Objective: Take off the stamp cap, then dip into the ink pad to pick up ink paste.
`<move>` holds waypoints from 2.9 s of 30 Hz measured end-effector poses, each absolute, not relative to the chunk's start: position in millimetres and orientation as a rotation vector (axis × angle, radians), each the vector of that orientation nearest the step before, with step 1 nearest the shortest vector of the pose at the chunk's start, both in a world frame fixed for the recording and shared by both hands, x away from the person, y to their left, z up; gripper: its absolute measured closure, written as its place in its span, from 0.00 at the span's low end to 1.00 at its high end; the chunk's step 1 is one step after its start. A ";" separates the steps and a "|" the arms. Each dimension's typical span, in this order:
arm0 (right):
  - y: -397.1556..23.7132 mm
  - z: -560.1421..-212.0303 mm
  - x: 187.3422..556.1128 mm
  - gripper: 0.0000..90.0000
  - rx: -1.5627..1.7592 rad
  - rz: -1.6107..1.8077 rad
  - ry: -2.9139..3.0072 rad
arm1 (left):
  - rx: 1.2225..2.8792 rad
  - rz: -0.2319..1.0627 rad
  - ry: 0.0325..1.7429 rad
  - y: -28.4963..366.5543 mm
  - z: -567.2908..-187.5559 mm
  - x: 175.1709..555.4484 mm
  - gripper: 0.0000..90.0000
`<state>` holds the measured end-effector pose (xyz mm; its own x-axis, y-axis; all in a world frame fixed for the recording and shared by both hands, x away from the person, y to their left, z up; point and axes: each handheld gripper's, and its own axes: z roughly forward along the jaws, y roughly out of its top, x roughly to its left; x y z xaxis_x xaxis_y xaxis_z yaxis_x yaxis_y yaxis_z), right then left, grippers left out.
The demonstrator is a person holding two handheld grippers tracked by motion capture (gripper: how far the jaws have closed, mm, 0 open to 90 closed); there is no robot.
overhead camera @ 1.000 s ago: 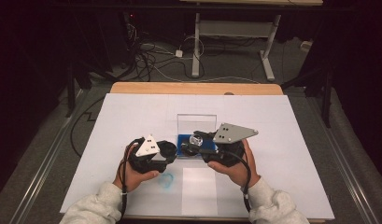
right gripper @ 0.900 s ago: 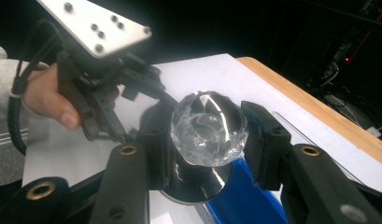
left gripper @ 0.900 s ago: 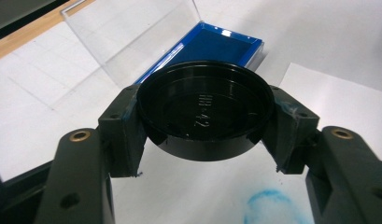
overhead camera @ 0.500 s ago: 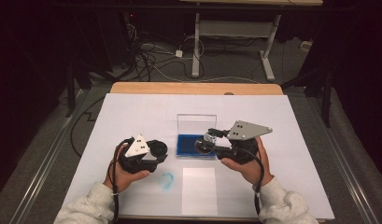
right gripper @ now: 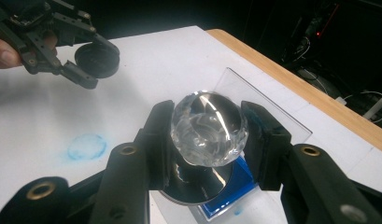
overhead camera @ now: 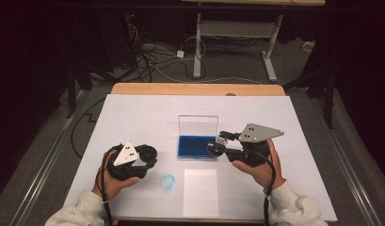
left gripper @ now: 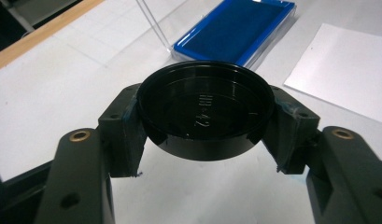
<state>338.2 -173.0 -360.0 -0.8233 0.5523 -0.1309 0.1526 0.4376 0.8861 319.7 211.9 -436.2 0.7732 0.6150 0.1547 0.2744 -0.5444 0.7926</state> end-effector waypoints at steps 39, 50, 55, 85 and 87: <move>-166.8 -375.6 363.1 0.63 0.646 1.255 2.325 | 2.131 0.468 0.737 231.5 -452.9 297.4 0.41; -163.2 -377.8 368.7 0.63 0.650 1.245 2.329 | 2.144 0.461 0.730 230.9 -453.7 297.3 0.41; -162.1 -375.2 369.7 0.63 0.651 1.251 2.321 | 2.161 0.449 0.716 231.6 -454.0 296.4 0.41; -117.7 -378.8 398.5 0.63 0.614 1.189 2.395 | 2.178 0.466 0.727 234.7 -452.3 298.2 0.41; -112.7 -380.4 400.1 0.63 0.612 1.192 2.399 | 2.179 0.467 0.727 235.0 -451.9 297.6 0.41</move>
